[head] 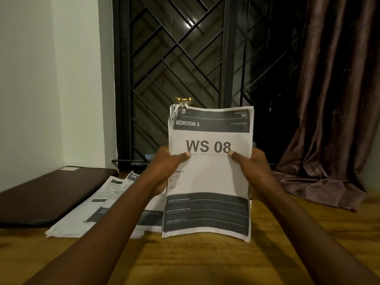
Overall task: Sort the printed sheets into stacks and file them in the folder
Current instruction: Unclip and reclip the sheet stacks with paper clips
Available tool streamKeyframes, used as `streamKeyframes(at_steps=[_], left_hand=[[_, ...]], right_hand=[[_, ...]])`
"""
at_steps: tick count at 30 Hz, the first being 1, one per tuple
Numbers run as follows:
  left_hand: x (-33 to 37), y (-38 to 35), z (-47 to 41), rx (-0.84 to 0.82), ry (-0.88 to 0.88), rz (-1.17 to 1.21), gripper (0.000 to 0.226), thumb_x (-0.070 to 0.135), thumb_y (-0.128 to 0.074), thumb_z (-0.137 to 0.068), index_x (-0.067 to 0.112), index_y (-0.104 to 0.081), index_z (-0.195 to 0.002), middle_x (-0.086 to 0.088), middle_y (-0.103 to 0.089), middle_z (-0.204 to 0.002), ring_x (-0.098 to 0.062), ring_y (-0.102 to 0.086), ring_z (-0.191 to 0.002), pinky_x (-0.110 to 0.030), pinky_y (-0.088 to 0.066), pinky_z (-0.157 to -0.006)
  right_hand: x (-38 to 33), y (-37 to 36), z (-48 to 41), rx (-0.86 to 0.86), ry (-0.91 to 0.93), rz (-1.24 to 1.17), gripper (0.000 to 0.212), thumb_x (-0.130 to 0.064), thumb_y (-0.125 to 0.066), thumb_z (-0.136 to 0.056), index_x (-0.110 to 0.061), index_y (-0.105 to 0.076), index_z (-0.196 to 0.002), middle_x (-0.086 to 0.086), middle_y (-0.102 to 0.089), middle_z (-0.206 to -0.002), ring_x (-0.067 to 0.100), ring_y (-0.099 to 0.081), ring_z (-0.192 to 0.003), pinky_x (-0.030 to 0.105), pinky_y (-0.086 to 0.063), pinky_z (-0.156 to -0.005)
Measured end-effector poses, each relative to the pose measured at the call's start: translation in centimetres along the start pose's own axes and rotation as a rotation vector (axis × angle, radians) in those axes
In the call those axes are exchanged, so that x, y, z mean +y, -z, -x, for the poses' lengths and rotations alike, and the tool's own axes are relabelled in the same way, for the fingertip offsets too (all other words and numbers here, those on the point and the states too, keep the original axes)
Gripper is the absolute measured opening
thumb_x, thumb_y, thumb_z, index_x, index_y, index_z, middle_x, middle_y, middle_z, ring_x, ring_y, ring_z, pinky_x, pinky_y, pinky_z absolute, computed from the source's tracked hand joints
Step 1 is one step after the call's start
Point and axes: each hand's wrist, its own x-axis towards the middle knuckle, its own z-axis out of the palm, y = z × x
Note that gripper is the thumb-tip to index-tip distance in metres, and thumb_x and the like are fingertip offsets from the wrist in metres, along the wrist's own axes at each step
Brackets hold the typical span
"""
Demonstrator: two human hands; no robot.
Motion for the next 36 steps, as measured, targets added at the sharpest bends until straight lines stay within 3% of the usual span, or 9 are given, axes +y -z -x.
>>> streamKeyframes(at_steps=[7,14,18,20,22,24,27,32,36], left_hand=[[-0.5,6.1,-0.7,-0.402,0.372,0.217,0.072,0.003,-0.084,-0.063,0.009,-0.057,-0.129,-0.021,-0.062,-0.126,-0.04,-0.062,-0.113,-0.06,-0.049,-0.087],[-7.3,6.6,-1.2,-0.378,0.578,0.263,0.062,-0.006,-0.074,-0.074,0.006,-0.055,-0.132,-0.024,-0.061,-0.127,-0.042,-0.06,-0.115,-0.06,-0.045,-0.095],[-8.1,5.7,-3.2,-0.021,0.29,-0.271,0.04,0.01,-0.068,-0.087,0.009,-0.054,-0.124,-0.013,-0.07,-0.114,-0.028,-0.07,-0.095,-0.046,-0.055,-0.088],[-8.5,4.3,-5.0,0.202,0.006,-0.685,0.053,0.021,-0.07,-0.086,0.017,-0.045,-0.133,-0.007,-0.058,-0.132,-0.022,-0.061,-0.106,-0.037,-0.051,-0.091],[-9.0,2.0,-6.2,0.19,-0.238,-0.878,0.054,0.028,-0.063,-0.091,0.021,-0.042,-0.14,-0.004,-0.045,-0.145,-0.024,-0.048,-0.127,-0.037,-0.043,-0.103],[-9.9,-0.6,-7.4,0.023,-0.374,-0.914,0.044,0.031,-0.056,-0.095,0.021,-0.049,-0.138,-0.004,-0.048,-0.143,-0.024,-0.046,-0.13,-0.041,-0.039,-0.108],[-11.5,-3.3,-9.4,-0.141,-0.393,-0.943,0.029,0.033,-0.049,-0.095,0.018,-0.067,-0.113,-0.005,-0.068,-0.113,-0.024,-0.061,-0.108,-0.033,-0.046,-0.091],[-13.8,-4.0,-9.8,-0.162,-0.375,-0.787,0.027,0.024,-0.051,-0.093,0.029,-0.065,-0.071,0.01,-0.068,-0.076,-0.006,-0.062,-0.075,-0.026,-0.046,-0.069],[-14.1,-3.8,-9.3,-0.157,-0.354,-0.673,0.022,0.025,-0.057,-0.094,0.027,-0.066,-0.074,0.009,-0.067,-0.073,-0.004,-0.062,-0.073,-0.022,-0.045,-0.067]], right_hand=[[-1.6,1.3,-2.4,-0.346,-0.217,-0.043,0.02,-0.006,-0.06,-0.089,-0.012,-0.064,-0.108,0.012,-0.073,-0.1,0.03,-0.07,-0.092,0.043,-0.057,-0.081],[8.1,-1.9,-2.2,-0.224,-0.434,-0.116,0.025,-0.014,-0.063,-0.09,-0.001,-0.064,-0.111,0.022,-0.071,-0.097,0.04,-0.069,-0.089,0.059,-0.051,-0.086],[11.5,-2.0,-1.7,-0.272,-0.443,-0.088,0.021,-0.019,-0.062,-0.091,-0.012,-0.064,-0.111,0.013,-0.074,-0.094,0.031,-0.072,-0.085,0.047,-0.058,-0.078],[12.4,-2.3,-1.7,-0.281,-0.431,-0.071,0.022,-0.02,-0.062,-0.091,-0.014,-0.063,-0.113,0.009,-0.075,-0.094,0.026,-0.072,-0.084,0.04,-0.059,-0.075],[13.0,-2.5,-1.8,-0.297,-0.435,-0.093,0.024,-0.022,-0.063,-0.09,-0.016,-0.062,-0.113,0.009,-0.074,-0.097,0.027,-0.072,-0.087,0.045,-0.058,-0.08],[13.5,-2.6,-2.0,-0.306,-0.427,-0.116,0.025,-0.022,-0.064,-0.089,-0.018,-0.061,-0.114,0.01,-0.074,-0.098,0.03,-0.072,-0.088,0.049,-0.057,-0.082],[13.9,-2.9,-2.3,-0.257,-0.387,-0.092,0.021,-0.019,-0.062,-0.09,-0.015,-0.062,-0.111,0.01,-0.074,-0.093,0.029,-0.072,-0.084,0.042,-0.058,-0.078],[13.7,-3.6,-2.0,-0.188,-0.33,0.119,0.04,-0.054,-0.048,-0.09,-0.023,-0.049,-0.116,-0.004,-0.067,-0.093,0.011,-0.068,-0.075,0.022,-0.055,-0.062],[12.5,-3.0,-1.9,-0.253,-0.269,0.345,0.039,-0.062,-0.029,-0.093,-0.032,-0.04,-0.115,-0.009,-0.059,-0.1,0.002,-0.057,-0.07,0.016,-0.046,-0.057]])
